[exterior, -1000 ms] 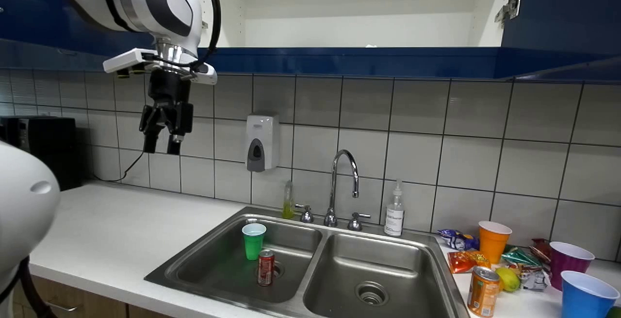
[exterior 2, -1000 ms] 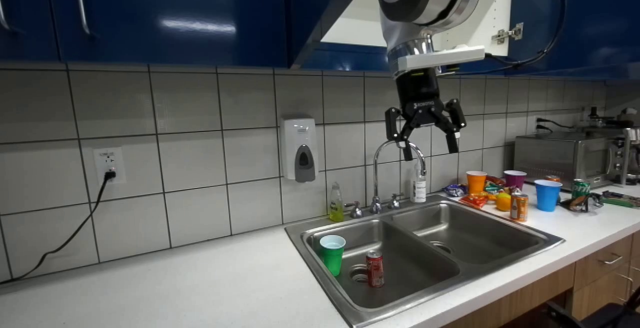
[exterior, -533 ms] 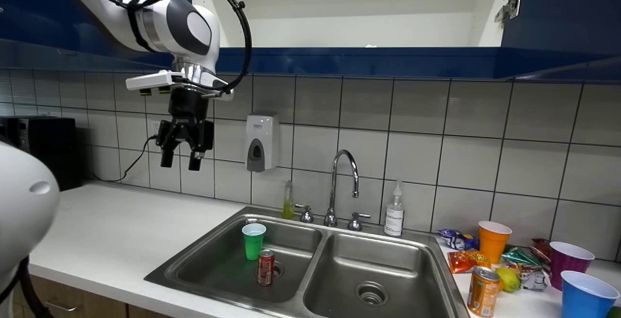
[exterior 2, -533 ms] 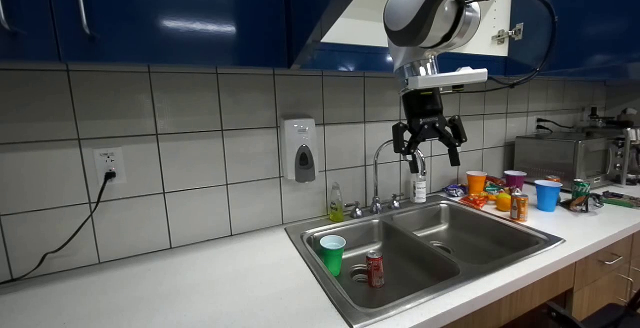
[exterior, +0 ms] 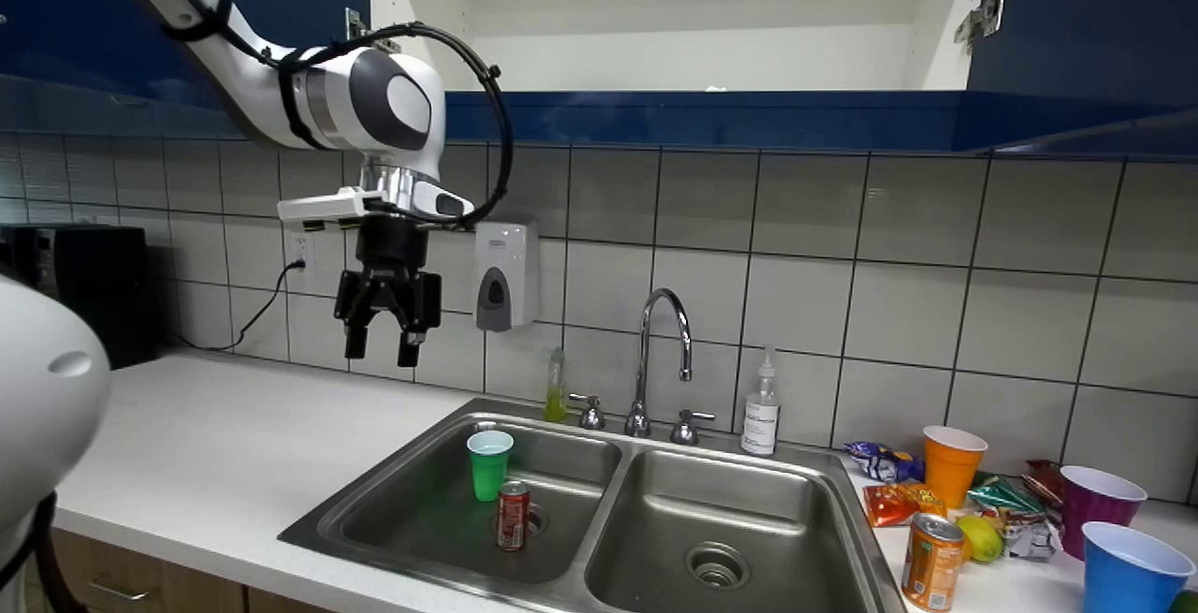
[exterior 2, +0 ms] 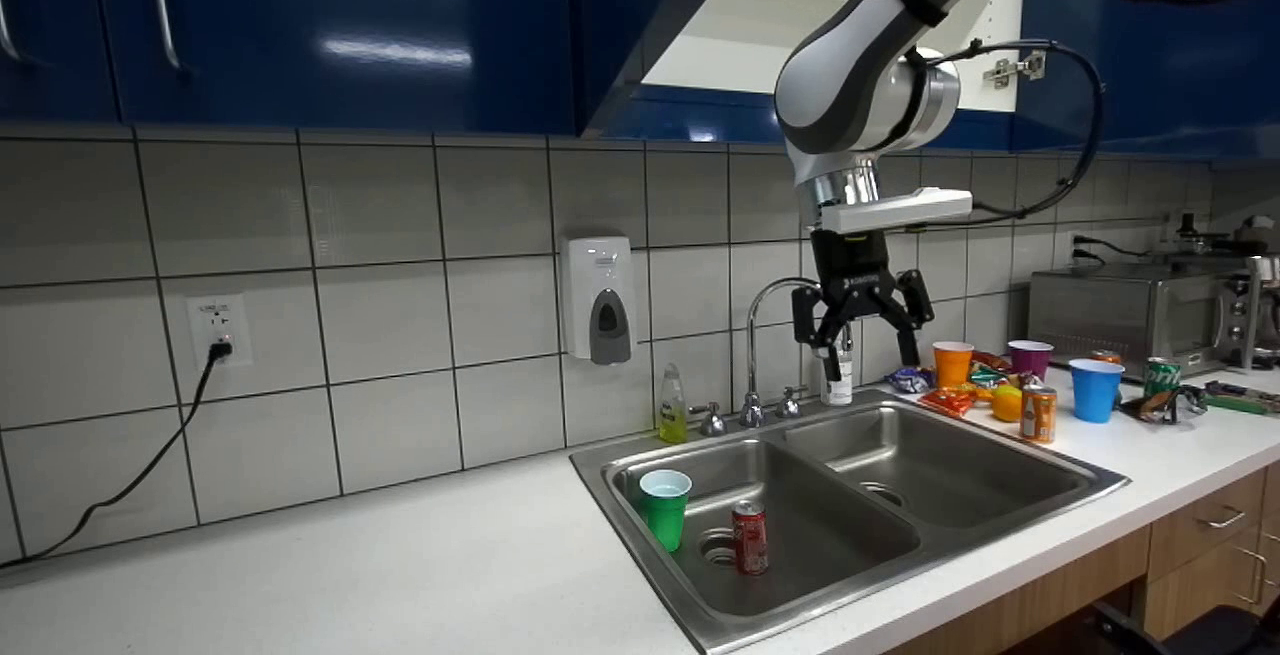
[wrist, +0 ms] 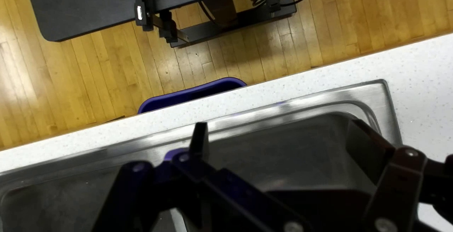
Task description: Put the Cola can in the open cabinet
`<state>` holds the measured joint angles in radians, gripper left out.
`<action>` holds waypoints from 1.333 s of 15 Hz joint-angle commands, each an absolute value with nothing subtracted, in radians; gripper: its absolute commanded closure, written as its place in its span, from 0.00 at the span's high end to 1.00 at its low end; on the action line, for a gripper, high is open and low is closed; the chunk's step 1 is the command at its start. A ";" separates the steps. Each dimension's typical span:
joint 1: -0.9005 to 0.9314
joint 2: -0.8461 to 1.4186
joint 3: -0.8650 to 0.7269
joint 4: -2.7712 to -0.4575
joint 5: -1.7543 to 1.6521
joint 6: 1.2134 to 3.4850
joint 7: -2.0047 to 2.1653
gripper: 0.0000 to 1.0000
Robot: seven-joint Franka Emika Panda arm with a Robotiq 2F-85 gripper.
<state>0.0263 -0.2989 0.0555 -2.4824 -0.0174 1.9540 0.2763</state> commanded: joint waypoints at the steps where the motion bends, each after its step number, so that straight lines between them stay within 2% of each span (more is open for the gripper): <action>1: 0.004 -0.251 0.050 -2.513 -0.042 2.052 0.268 1.00; 11: -0.018 -0.067 0.000 -2.563 -0.063 2.320 0.266 1.00; 20: -0.005 0.126 -0.031 -2.499 -0.097 2.483 0.284 1.00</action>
<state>-0.0023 0.0611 -0.0243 -2.5476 -0.0567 2.4529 0.2763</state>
